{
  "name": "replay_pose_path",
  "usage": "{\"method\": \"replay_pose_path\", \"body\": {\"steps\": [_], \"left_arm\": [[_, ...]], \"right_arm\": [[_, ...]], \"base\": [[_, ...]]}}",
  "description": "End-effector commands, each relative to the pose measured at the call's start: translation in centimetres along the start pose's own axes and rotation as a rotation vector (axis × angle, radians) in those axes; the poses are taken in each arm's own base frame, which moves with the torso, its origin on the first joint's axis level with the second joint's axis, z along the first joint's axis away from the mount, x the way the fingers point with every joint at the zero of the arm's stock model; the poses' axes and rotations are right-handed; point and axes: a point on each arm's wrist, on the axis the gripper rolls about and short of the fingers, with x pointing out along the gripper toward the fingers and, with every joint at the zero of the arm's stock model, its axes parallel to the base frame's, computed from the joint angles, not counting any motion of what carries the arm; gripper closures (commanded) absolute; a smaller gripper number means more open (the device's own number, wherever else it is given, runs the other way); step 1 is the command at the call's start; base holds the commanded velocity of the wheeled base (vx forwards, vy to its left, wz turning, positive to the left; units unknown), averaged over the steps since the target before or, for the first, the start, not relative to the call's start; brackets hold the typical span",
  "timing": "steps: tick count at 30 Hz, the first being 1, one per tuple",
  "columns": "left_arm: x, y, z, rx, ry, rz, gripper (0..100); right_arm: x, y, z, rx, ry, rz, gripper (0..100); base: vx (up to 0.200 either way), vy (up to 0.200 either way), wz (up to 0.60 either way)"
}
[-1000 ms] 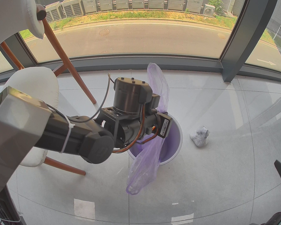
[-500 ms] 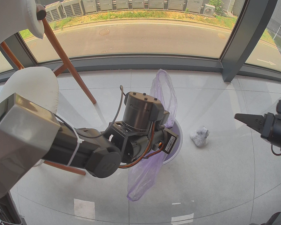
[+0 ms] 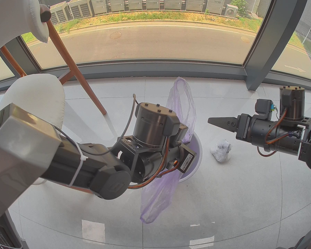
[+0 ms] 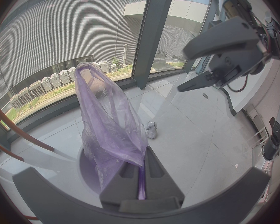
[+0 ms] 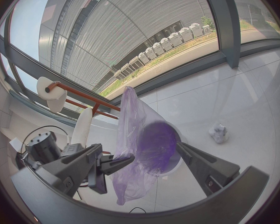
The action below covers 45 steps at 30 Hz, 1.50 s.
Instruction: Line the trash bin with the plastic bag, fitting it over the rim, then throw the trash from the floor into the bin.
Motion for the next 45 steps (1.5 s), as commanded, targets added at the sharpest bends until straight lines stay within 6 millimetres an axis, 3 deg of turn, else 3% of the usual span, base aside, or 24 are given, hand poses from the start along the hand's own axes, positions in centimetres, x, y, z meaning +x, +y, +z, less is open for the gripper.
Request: {"method": "replay_pose_path", "body": {"steps": [1, 16, 25, 26, 35, 42, 43, 45], "left_arm": [[-0.2, 0.1, 0.2, 0.002, -0.008, 0.003, 100], [-0.3, 0.5, 0.4, -0.005, -0.017, 0.012, 100], [-0.4, 0.6, 0.5, -0.006, -0.019, 0.015, 100], [-0.4, 0.6, 0.5, -0.006, -0.019, 0.015, 100], [-0.7, 0.7, 0.5, -0.011, -0.021, 0.015, 100], [-0.7, 2.4, 0.5, -0.023, -0.021, 0.054, 100], [-0.7, 2.8, 0.7, -0.031, -0.031, 0.068, 0], [-0.8, 3.0, 1.0, -0.037, -0.047, 0.071, 0]], "right_arm": [[4.0, -1.0, -0.4, 0.002, 0.024, -0.007, 0], [8.9, -1.2, 1.6, -0.003, -0.050, 0.029, 0], [11.2, -1.6, 1.8, 0.000, -0.053, 0.033, 0], [11.3, -1.7, 1.8, -0.001, -0.055, 0.033, 100], [12.3, -0.6, 0.9, 0.023, -0.029, 0.063, 100], [12.3, 0.3, 2.0, 0.014, -0.101, 0.109, 100], [12.2, 0.1, 2.1, 0.014, -0.109, 0.108, 100], [12.2, 0.0, 2.3, 0.014, -0.114, 0.106, 100]], "base": [[0.000, 0.000, 0.00], [0.000, 0.000, 0.00], [0.000, 0.000, 0.00], [0.000, 0.000, 0.00], [0.000, 0.000, 0.00], [0.000, 0.000, 0.00], [0.000, 0.000, 0.00], [0.000, 0.000, 0.00]]}}
